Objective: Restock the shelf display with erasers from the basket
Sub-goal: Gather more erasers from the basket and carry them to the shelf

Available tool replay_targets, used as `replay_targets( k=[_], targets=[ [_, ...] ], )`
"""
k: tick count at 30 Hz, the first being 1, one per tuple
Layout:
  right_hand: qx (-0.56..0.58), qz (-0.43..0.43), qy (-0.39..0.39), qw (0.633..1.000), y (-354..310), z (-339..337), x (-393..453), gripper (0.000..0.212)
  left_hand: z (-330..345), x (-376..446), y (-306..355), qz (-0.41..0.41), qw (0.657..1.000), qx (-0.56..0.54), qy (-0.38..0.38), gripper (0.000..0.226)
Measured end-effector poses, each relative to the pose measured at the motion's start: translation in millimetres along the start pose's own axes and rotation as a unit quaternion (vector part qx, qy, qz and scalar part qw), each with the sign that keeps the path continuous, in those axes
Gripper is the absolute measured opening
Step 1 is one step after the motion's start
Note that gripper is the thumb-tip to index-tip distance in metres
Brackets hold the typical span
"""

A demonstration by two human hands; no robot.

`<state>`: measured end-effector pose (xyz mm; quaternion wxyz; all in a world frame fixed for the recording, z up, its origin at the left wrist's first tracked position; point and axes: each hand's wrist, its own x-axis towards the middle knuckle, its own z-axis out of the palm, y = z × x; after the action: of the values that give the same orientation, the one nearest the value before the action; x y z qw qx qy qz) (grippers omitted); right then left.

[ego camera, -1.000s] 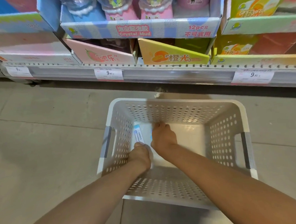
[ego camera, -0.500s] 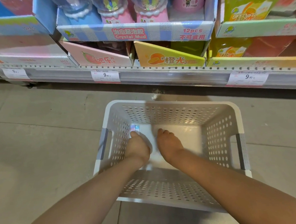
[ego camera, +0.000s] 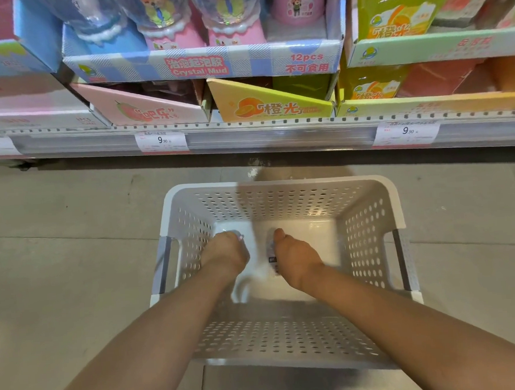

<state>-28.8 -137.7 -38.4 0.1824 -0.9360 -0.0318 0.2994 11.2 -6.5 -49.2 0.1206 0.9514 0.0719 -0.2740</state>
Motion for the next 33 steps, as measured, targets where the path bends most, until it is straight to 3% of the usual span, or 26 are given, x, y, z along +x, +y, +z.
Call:
replay_targets(
  k=[8, 14, 18, 21, 26, 33],
  targets=[
    [0.136, 0.055, 0.029, 0.989, -7.6, -30.4, -22.0, 0.034, -33.9, -18.3, 9.6, 0.071, 0.994, 0.058, -0.063, 0.025],
    [0.208, 0.039, 0.081, 0.974, -32.0, -90.0, -71.9, 0.019, -101.9, -63.5, 25.9, 0.091, 0.992, 0.013, -0.082, 0.031],
    [0.247, 0.027, 0.114, 0.962, -60.8, -150.6, -126.5, 0.021, -172.5, -115.8, 42.0, 0.125, 0.984, -0.043, -0.122, 0.017],
    [0.272, 0.039, 0.146, 0.95, -86.3, -199.6, -174.9, 0.019, -230.6, -164.6, 50.8, 0.167, 0.973, -0.106, -0.115, 0.021],
    [0.306, 0.043, 0.176, 0.935, -130.3, -287.2, -259.9, 0.006, -336.9, -254.5, 68.7, 0.235, 0.96, -0.123, -0.092, 0.025],
    [0.347, 0.02, 0.204, 0.915, -199.9, -423.2, -378.1, 0.006, -498.2, -370.8, 97.3, 0.263, 0.948, -0.157, -0.083, 0.021]
  ],
)
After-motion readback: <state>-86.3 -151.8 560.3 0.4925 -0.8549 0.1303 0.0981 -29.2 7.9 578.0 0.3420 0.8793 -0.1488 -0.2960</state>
